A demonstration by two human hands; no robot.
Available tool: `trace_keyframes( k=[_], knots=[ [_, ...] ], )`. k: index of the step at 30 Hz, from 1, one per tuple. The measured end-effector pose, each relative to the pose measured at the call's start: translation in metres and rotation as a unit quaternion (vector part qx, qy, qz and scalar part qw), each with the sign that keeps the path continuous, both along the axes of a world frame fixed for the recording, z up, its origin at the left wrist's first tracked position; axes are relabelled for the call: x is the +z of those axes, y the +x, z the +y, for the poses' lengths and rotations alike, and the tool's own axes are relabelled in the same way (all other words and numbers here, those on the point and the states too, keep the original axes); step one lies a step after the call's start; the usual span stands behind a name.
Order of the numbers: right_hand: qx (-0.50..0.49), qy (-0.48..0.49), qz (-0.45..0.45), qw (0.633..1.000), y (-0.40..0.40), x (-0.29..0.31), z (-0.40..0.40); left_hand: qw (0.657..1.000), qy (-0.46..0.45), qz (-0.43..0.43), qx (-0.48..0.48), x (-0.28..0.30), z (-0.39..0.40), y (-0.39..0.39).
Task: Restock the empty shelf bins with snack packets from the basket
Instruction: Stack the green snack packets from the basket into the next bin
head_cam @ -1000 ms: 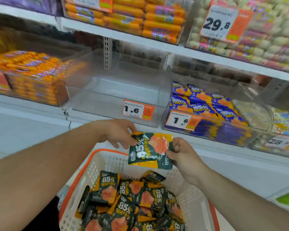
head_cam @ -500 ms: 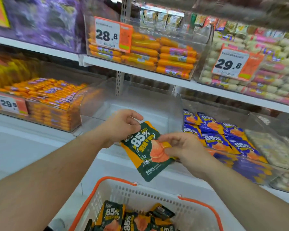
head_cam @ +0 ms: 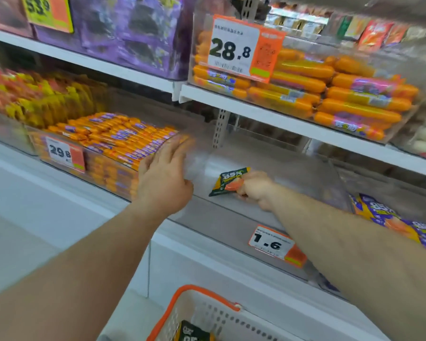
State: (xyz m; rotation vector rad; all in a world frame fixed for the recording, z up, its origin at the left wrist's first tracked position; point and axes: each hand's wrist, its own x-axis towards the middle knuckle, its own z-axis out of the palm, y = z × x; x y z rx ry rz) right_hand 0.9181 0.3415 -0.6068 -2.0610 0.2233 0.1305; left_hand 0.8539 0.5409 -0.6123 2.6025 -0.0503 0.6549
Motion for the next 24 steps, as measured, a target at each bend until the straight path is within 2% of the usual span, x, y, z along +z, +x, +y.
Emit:
trace_keyframes(
  k=[5, 10, 14, 17, 24],
  knots=[
    [0.102, -0.131, 0.035, 0.985, 0.037, -0.017, 0.008, 1.000, -0.008, 0.004, 0.012, -0.010, 0.002, 0.004],
    [0.167, -0.319, -0.001, 0.933, 0.045, -0.014, 0.018, 0.999, -0.004, 0.008, 0.031, -0.016, -0.001, 0.008],
    [0.189, -0.350, -0.014, 0.918, 0.048, -0.016, 0.023, 0.999, -0.004, 0.020, 0.045, -0.016, -0.004, 0.008],
    [0.196, -0.406, -0.015, 0.893, 0.051, -0.020, 0.024, 0.999, -0.006, 0.020, 0.040, -0.015, -0.004, 0.006],
    [0.187, -0.473, 0.015, 0.861, 0.057, -0.025, 0.023, 0.999, -0.010, 0.036, 0.037, -0.012, -0.005, 0.005]
  ],
)
